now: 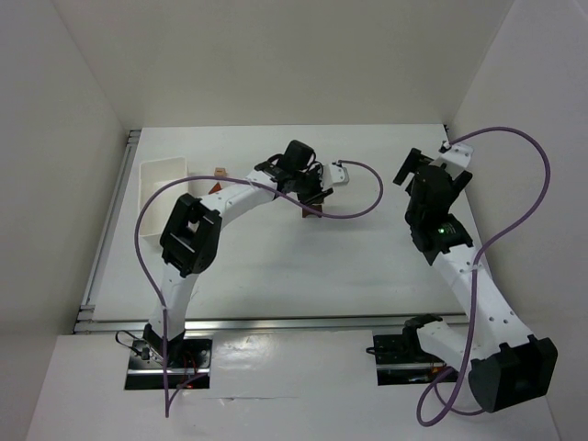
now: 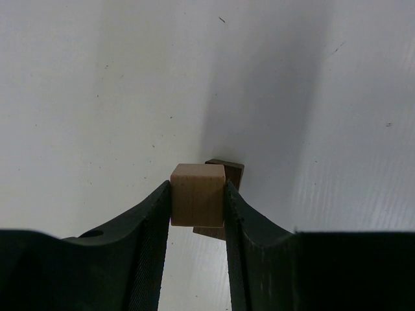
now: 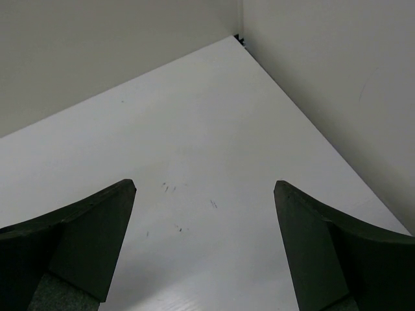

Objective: Build the wood block tower

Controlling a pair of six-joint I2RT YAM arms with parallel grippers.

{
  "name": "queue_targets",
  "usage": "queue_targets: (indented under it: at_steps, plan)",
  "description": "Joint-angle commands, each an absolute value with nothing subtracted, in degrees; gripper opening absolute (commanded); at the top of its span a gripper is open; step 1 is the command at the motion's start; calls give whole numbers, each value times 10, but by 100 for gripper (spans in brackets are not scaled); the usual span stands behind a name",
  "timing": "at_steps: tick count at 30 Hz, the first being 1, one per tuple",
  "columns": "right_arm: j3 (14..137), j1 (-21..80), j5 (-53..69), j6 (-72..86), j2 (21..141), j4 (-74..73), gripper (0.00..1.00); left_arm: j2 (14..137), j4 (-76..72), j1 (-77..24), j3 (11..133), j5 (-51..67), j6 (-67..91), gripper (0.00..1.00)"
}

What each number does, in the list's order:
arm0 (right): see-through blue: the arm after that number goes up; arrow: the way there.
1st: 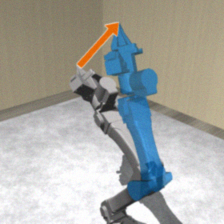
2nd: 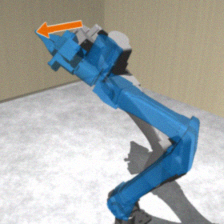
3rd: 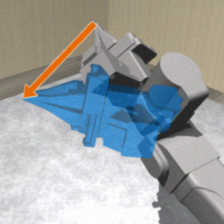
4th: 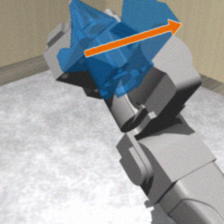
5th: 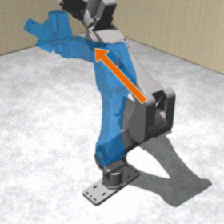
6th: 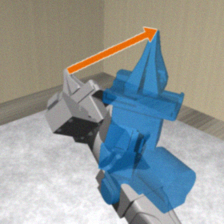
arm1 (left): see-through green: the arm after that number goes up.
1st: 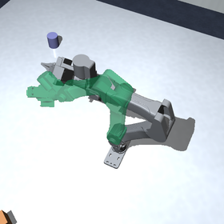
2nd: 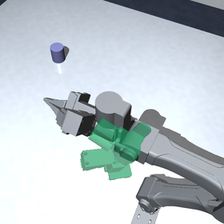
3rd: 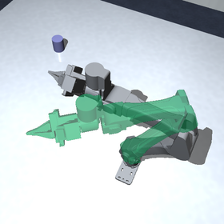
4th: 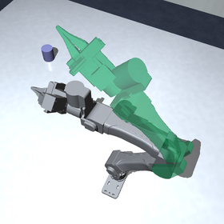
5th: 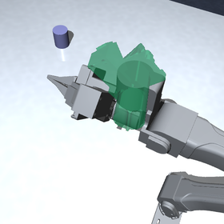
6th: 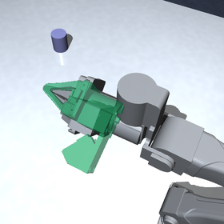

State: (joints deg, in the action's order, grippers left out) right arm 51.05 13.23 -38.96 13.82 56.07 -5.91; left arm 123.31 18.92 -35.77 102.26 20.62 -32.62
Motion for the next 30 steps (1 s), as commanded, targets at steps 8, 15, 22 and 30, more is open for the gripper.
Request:
queue_targets:
  at_steps: [8,15,22,30]
  plan:
    - [517,130,-370,133,553,-48,96,1256,204,-359,1051,238,-414,0]
    - [512,130,-359,126,548,-43,96,1261,229,-359,1071,305,-447,0]
    - [512,130,-352,120,553,-43,96,1267,251,-359,1069,304,-461,0]
    - [512,130,-341,120,553,-43,96,1267,245,-359,1057,278,-478,0]
